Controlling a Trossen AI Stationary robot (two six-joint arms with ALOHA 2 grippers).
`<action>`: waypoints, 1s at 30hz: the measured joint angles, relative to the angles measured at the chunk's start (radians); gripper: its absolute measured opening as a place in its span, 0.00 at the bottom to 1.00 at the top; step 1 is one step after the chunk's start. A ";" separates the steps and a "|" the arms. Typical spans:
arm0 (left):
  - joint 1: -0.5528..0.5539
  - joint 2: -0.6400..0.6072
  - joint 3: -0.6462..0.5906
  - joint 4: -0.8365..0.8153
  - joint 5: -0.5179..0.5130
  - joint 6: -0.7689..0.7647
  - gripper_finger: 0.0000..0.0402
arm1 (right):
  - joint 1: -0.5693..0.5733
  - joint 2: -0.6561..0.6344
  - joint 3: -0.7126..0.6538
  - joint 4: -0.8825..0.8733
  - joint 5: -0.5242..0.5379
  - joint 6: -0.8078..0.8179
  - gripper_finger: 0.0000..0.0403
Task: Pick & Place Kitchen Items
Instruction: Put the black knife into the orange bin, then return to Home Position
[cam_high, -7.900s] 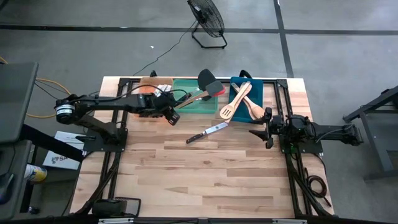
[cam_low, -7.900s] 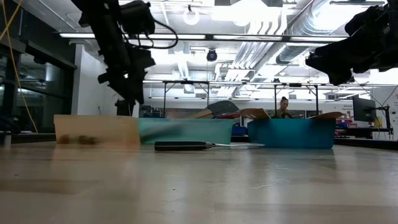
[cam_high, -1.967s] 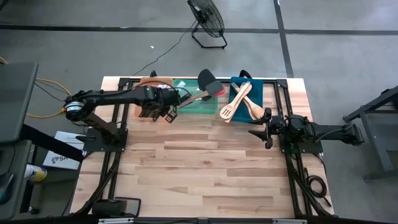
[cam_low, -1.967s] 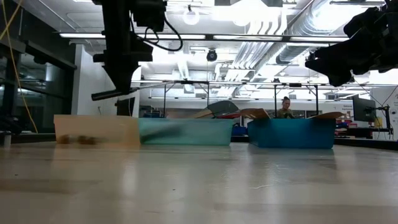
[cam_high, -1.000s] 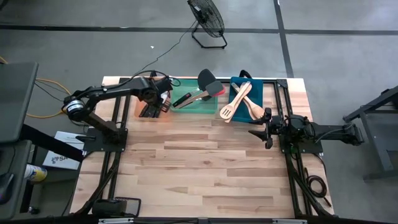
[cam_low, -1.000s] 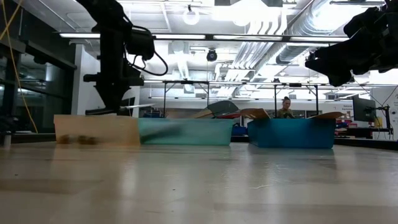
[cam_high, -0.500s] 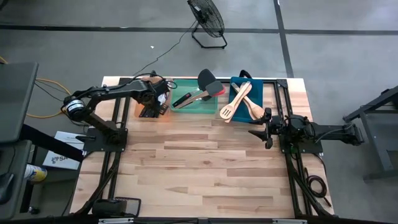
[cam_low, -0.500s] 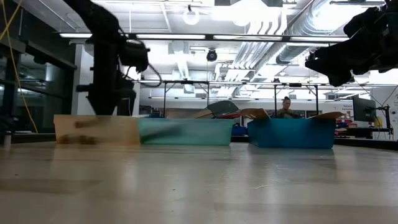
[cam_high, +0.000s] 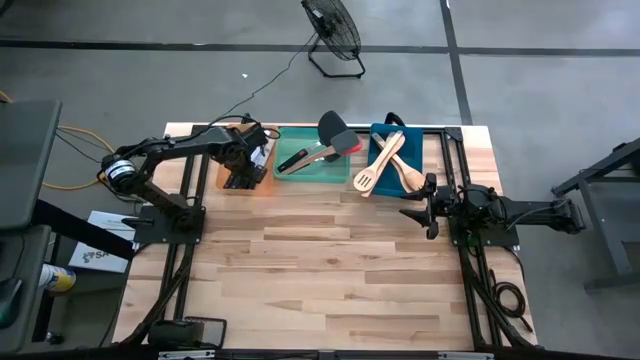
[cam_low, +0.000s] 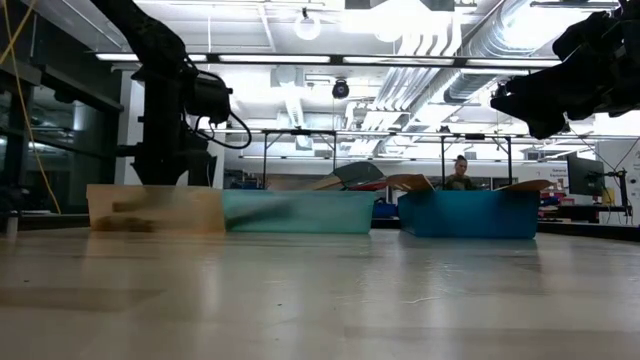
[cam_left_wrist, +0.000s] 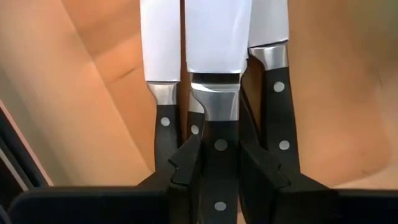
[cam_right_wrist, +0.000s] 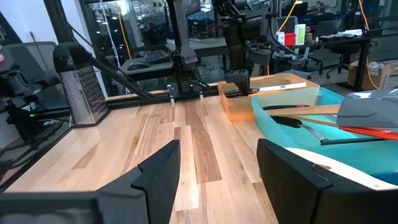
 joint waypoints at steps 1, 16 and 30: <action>0.000 0.000 0.000 -0.001 0.000 0.006 0.19 | 0.000 0.000 0.000 0.000 0.000 0.000 0.51; -0.036 -0.014 0.000 0.018 -0.012 0.028 0.36 | 0.000 0.000 0.000 0.000 0.000 0.000 0.51; -0.398 -0.172 -0.001 0.301 -0.054 0.281 0.02 | 0.000 0.000 0.000 0.000 0.000 0.000 0.51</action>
